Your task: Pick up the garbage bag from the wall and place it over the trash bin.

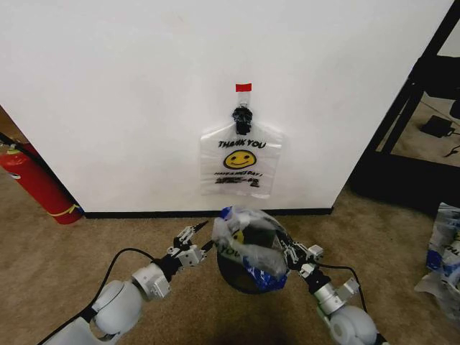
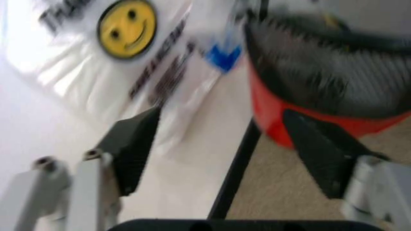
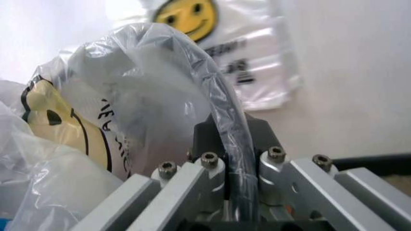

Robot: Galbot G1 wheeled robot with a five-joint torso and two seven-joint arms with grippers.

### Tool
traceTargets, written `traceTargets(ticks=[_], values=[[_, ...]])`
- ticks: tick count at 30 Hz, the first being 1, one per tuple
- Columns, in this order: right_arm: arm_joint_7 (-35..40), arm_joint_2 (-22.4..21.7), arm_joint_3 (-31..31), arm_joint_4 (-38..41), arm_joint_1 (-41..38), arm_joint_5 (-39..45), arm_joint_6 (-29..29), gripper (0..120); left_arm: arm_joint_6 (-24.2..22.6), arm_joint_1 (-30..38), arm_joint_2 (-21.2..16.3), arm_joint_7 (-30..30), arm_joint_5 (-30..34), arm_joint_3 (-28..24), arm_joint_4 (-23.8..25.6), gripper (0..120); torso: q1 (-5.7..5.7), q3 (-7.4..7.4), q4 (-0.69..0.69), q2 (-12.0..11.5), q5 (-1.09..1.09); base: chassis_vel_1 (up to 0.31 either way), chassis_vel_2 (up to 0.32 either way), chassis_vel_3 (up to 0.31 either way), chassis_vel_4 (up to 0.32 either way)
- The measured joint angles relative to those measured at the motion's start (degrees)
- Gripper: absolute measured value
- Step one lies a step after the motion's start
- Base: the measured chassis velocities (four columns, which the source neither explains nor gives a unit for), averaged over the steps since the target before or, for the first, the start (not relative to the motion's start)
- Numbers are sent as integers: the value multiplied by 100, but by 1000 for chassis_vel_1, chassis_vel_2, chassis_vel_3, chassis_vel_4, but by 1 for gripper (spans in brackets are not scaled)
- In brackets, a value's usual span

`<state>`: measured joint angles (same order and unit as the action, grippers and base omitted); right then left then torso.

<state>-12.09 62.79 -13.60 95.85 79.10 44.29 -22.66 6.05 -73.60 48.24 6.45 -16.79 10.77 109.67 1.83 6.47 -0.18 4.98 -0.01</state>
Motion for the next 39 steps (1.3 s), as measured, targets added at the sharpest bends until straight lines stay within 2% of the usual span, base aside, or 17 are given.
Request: traceTargets(ticks=[2,3,5,8,9,10,11,13,14,15,16,18,22,35,39], values=[[294,119,15,32,21,94,-68,1,-29,-36,83,-288,123,52,-34,89,0,0,0,0,1,0,0,0,0],[294,119,15,32,21,94,-68,1,-29,-36,83,-288,123,52,-34,89,0,0,0,0,1,0,0,0,0],[610,267,10,128,67,250,-135,1,-172,-145,193,-643,601,56,125,97,0,0,0,0,1,0,0,0,0],[947,431,4,217,85,344,-262,1,-434,-365,316,-1126,1843,-94,643,100,0,0,0,0,1,0,0,0,0],[1069,507,10,223,52,345,-413,1,-478,-505,338,-1331,2824,-283,1051,100,0,0,-1,0,1,0,0,0,0],[1069,507,10,223,52,345,-413,1,-478,-505,338,-1331,2824,-283,1051,100,0,0,-1,0,1,0,0,0,0],[1123,555,26,227,11,345,-518,1,-546,-627,337,-1405,3611,-481,1445,100,0,0,0,0,1,0,0,0,0],[1187,614,62,292,-37,377,-614,1,-781,-775,339,-1433,4650,-743,1998,100,0,-1,1,0,2,0,0,0,0],[1197,628,75,312,-43,383,-629,1,-892,-795,352,-1430,4900,-798,2128,100,0,0,1,0,2,0,0,0,0],[1205,669,107,354,-57,385,-674,1,-1195,-798,408,-1434,5423,-883,2361,100,0,0,1,0,2,0,0,0,0],[1205,669,107,354,-57,385,-674,1,-1195,-798,408,-1434,5423,-883,2361,100,0,0,1,0,2,0,0,0,0],[1190,716,152,375,-66,340,-748,1,-1494,-725,507,-1461,5897,-952,2468,100,0,-1,1,0,1,0,0,0,0],[1007,809,230,355,-90,222,-861,1,-1703,-584,663,-1480,6119,-1015,2336,100,0,0,-1,0,1,0,0,0,0],[782,1147,388,120,-280,-194,-961,1,-1943,-375,977,-1641,6088,-863,1830,97,0,0,0,0,1,0,0,0,0],[736,1250,389,95,-296,-213,-974,1,-1981,-359,1074,-1687,6050,-868,1697,90,0,0,0,0,1,0,0,0,0]])
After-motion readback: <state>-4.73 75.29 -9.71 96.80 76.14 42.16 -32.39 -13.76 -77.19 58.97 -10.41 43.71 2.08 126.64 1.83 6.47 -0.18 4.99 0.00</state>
